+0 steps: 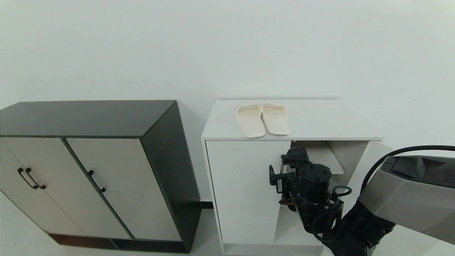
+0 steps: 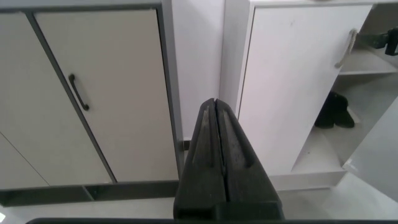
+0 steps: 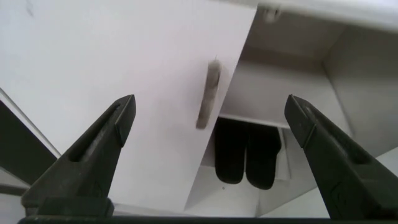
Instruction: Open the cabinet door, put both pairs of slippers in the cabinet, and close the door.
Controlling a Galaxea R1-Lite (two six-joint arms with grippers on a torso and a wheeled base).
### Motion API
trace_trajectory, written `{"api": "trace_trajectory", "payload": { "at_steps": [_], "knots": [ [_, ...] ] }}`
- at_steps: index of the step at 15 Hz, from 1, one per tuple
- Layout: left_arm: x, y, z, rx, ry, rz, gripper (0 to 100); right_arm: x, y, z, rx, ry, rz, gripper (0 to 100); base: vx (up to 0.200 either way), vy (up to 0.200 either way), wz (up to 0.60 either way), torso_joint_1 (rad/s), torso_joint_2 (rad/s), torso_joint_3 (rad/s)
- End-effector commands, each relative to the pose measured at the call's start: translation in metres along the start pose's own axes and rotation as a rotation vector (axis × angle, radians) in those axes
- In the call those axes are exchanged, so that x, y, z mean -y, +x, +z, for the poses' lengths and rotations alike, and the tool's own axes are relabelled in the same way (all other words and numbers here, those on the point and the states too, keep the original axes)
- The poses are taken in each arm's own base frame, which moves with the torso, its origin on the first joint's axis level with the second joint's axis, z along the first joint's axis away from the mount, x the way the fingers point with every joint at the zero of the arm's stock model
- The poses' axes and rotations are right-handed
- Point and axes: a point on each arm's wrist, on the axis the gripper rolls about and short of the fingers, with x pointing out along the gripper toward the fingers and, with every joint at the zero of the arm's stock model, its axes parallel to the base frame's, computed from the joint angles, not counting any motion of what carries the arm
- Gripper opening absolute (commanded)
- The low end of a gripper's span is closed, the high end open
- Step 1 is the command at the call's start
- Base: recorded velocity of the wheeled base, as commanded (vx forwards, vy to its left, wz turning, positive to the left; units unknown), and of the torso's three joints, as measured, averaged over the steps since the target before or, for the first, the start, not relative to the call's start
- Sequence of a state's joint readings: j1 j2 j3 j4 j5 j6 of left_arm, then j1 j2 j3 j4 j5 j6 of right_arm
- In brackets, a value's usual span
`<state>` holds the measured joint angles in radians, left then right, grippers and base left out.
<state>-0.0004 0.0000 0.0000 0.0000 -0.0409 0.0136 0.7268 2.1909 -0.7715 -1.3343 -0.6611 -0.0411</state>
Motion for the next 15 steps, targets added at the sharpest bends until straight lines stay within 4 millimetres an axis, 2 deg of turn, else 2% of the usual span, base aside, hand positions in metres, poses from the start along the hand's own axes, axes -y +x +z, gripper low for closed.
{"api": "trace_trajectory", "payload": {
  "at_steps": [1, 6, 8, 10, 12, 15],
  "knots": [
    [0.000, 0.000, 0.000, -0.002, 0.000, 0.001, 0, 0.000, -0.001, 0.000, -0.002, -0.002, 0.000, 100, 0.000, 0.000, 0.00, 0.237, -0.55, -0.315],
    [0.000, 0.000, 0.000, -0.002, 0.000, -0.002, 0, 0.001, -0.002, -0.001, 0.005, 0.001, 0.006, 100, 0.000, 0.000, 0.00, 0.262, -0.60, -0.333],
    [0.000, 0.000, 0.000, -0.002, 0.000, 0.000, 0, 0.003, -0.003, 0.004, 0.043, -0.014, 0.030, 100, 0.000, 0.000, 0.00, 0.110, -0.28, -0.137],
    [0.000, 0.000, 0.000, -0.002, 0.002, -0.002, 0, 0.002, -0.008, 0.020, 0.057, -0.030, 0.044, 100, 0.000, 0.000, 0.00, 0.018, -0.03, -0.018],
    [0.000, 0.000, 0.000, -0.002, 0.002, -0.002, 0, -0.006, -0.012, 0.061, -0.001, 0.040, 0.074, 100, 0.000, 0.000, 0.00, 0.000, 0.00, 0.000],
    [0.000, 0.000, 0.000, -0.002, 0.002, 0.000, 0, -0.016, -0.008, 0.096, -0.096, 0.114, 0.085, 100, 0.000, 0.000, 0.00, 0.000, 0.00, 0.000]
  ]
}}
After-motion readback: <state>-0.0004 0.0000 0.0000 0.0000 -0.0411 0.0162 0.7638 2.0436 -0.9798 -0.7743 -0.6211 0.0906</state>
